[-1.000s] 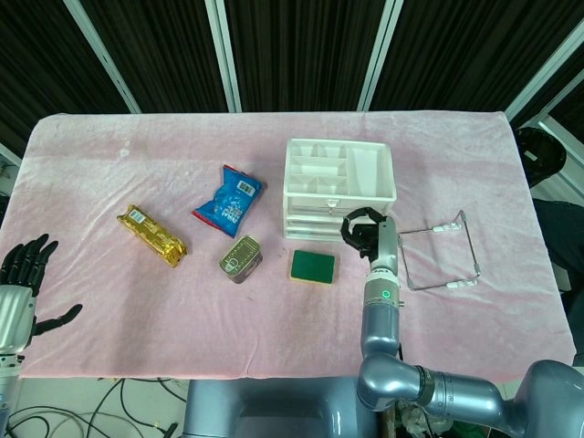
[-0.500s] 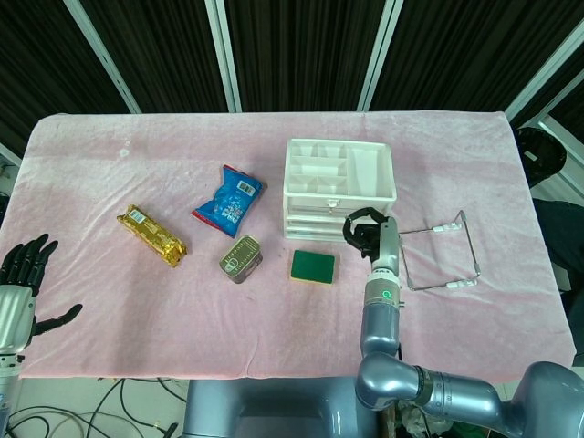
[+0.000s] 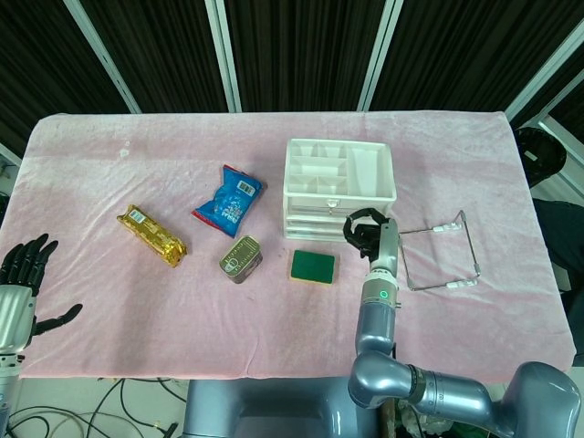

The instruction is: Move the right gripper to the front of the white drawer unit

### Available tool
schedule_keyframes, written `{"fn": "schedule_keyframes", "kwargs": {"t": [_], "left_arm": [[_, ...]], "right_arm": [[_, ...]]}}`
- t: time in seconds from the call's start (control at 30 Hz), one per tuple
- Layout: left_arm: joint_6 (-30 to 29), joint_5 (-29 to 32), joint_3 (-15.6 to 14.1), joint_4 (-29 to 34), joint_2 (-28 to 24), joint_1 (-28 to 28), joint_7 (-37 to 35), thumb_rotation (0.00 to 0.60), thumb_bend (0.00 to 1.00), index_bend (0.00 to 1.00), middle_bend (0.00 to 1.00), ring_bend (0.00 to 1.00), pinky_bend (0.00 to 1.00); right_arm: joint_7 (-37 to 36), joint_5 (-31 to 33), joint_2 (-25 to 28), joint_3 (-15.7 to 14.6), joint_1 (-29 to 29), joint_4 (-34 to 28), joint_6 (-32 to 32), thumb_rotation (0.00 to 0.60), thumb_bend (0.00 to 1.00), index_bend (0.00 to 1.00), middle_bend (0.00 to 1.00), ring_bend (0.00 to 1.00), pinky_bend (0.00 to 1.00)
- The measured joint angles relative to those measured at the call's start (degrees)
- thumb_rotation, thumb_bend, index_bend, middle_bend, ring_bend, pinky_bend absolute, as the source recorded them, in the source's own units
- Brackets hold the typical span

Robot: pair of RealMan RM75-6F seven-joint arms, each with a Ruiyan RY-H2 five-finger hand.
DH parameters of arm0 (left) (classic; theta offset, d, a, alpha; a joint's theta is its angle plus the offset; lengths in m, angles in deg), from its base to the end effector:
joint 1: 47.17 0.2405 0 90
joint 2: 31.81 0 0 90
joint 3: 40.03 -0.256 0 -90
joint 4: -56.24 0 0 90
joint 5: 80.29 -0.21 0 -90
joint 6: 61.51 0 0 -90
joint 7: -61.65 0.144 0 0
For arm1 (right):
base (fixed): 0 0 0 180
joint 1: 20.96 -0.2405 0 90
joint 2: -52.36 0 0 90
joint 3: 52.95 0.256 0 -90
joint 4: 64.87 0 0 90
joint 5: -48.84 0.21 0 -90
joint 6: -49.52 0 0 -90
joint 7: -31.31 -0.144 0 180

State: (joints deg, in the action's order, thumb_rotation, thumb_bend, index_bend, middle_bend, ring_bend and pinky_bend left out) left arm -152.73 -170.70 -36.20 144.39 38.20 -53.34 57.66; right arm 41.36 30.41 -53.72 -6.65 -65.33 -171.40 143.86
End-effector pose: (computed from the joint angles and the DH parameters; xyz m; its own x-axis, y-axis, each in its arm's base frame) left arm -0.2944 0.1902 0.1450 0.2939 -0.1197 0.9483 0.9449 -0.1133 -0.3071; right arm -0.0637 -0.3384 0.0282 -0.6883 0.1776 0.7033 -0.6023 0.4004 -0.6906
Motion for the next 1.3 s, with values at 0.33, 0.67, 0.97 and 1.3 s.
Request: {"fn": "schedule_keyframes", "kwargs": {"t": [0.33, 0.67, 0.97, 1.3], "left_arm": [[0.08, 0.13, 0.05, 0.09, -0.07, -0.02, -0.24, 0.6, 0.03, 0.0, 0.0, 0.0, 0.0], [0.22, 0.18, 0.01, 0.14, -0.12, -0.05, -0.42, 0.6, 0.03, 0.0, 0.0, 0.0, 0.0], [0.27, 0.2, -0.01, 0.2, -0.15, -0.05, -0.49, 0.6, 0.03, 0.0, 0.0, 0.0, 0.0], [0.4, 0.22, -0.07, 0.25, -0.21, -0.06, -0.63, 0.6, 0.03, 0.0, 0.0, 0.0, 0.0]], "right_arm": [[-0.18, -0.71, -2.37, 0.68, -1.18, 1.96, 1.31, 0.6, 0.5, 0.63, 0.91, 1.0, 0.84], [-0.6, -1.51, -4.35, 2.11, -2.18, 4.05, 2.39, 0.6, 0.5, 0.63, 0.91, 1.0, 0.84], [-0.59, -2.21, -6.03, 2.5, -3.05, 4.79, 2.55, 0.6, 0.5, 0.63, 0.91, 1.0, 0.84], [-0.41, -3.31, -7.75, 2.56, -4.08, 5.84, 2.66, 0.6, 0.5, 0.63, 0.91, 1.0, 0.84]]}}
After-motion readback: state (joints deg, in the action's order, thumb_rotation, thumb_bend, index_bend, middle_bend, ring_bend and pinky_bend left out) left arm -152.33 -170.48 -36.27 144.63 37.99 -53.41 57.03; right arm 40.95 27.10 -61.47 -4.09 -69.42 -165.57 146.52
